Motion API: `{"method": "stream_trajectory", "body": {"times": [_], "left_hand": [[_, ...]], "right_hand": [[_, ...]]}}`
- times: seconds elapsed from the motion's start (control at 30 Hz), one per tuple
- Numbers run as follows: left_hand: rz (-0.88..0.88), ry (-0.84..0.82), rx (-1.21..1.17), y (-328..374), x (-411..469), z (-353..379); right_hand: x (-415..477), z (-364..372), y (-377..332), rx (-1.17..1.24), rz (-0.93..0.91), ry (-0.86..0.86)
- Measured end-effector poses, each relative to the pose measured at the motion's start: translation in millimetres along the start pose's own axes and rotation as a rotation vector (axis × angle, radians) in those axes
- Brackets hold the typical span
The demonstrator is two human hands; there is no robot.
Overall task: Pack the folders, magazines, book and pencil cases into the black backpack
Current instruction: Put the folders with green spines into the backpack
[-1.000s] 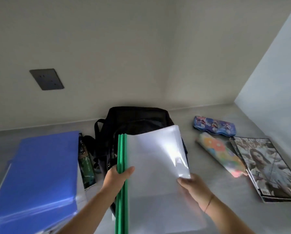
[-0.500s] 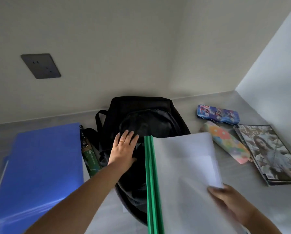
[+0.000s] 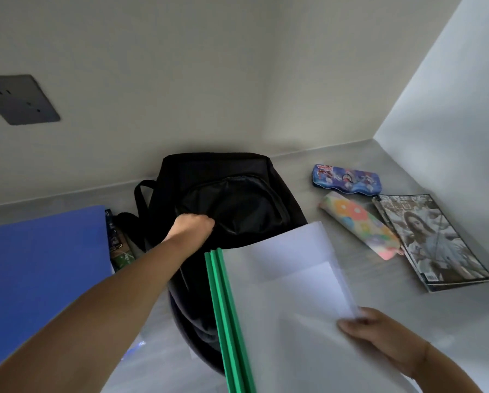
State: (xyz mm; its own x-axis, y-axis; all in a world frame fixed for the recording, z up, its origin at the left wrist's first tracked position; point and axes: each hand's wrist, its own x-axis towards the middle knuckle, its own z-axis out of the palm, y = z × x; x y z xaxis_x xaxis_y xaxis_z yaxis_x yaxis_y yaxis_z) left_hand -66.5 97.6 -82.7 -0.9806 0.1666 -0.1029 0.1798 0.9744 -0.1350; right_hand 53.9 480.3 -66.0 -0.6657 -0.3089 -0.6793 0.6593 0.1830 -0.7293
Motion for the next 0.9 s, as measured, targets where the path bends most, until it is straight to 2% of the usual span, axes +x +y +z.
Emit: {"method": "stream_trajectory", "body": {"times": [0.07, 0.23, 0.37, 0.57, 0.77, 0.9], "left_hand": [[-0.041, -0.019, -0.145, -3.9, 5.6, -7.2], [-0.198, 0.197, -0.524, -12.8, 3.7, -29.8], [-0.29, 0.276, -0.674, -12.7, -1.0, -46.5], [-0.251, 0.289, -0.687, -1.0, -6.0, -55.2], [-0.217, 0.22, -0.645, -4.4, -10.7, -54.9], [-0.176, 0.217, -0.614, -3.5, -12.7, -53.6]], "right_hand": [[1.1, 8.2, -3.9, -0.035, -0.003, -0.012], [6.9, 20.8, -14.1, -0.048, 0.029, -0.043], [10.2, 22.4, -27.0, 0.022, 0.063, -0.068], [18.1, 33.3, -37.1, 0.029, 0.064, -0.08], [17.4, 25.8, -33.4, 0.1, 0.182, -0.266], [26.7, 22.5, -37.7, -0.014, 0.223, -0.294]]}}
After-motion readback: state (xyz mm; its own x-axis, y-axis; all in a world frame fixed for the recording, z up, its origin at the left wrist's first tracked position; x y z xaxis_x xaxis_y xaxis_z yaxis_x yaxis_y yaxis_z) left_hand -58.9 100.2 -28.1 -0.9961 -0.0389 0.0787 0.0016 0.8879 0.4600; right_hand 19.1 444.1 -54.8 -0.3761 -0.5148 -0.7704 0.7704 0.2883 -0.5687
